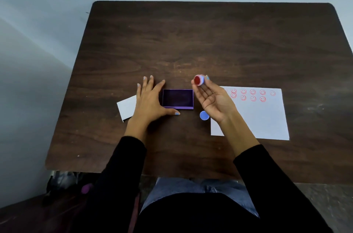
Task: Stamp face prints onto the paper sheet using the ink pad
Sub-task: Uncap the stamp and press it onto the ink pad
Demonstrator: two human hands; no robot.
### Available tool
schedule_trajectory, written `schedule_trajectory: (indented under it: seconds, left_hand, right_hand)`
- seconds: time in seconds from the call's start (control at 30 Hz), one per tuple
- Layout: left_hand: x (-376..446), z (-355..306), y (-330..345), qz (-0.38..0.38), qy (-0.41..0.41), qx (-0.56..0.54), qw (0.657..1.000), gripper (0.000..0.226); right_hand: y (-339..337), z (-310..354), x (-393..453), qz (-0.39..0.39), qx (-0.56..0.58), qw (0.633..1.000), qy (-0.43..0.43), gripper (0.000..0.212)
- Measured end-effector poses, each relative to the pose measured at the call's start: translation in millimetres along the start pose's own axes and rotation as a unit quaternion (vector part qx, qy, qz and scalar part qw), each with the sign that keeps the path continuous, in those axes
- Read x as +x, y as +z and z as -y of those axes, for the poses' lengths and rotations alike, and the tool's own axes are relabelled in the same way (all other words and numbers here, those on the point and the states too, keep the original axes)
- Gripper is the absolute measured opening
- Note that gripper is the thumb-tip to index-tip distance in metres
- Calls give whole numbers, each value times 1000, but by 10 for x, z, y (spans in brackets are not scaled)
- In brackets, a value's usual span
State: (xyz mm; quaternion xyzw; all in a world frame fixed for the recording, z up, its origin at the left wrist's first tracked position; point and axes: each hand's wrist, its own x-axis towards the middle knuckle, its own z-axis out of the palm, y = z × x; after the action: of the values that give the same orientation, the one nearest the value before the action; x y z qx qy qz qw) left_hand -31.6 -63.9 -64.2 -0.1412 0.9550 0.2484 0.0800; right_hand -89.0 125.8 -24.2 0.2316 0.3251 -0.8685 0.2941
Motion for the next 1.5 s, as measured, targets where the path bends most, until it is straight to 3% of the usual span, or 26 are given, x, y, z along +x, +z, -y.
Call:
schedule_trajectory:
  seconds: [0.07,0.17,0.3,0.43,0.7,1.07,1.5]
  left_hand:
    - [14,19,3,7,0,-25,1000,114]
    - [4,22,13,-8,11,-43,999,104]
    - [-11,20,2,-7,17,-60,998,96]
    - [-9,16,-2,-5,13,-59,998,87]
    - [-25,28,25,-20,13,-90,996,73]
    - [-30,28,27,-14,10,-91,996,71]
    - [-27,27,34,-15,12,-91,996,70]
  right_hand:
    - [52,-105,47,-32,-224,970,-95,16]
    - [102,-273,92,-45,-526,813,-246,25]
    - [90,-470,122,17,-658,687,-308,36]
    - [42,-616,139,42,-697,628,-343,29]
    - [35,-669,141,57,-697,617,-362,28]
    - [84,-637,170,62,-728,583,-354,19]
    - [128,-620,160,58,-743,588,-315,19]
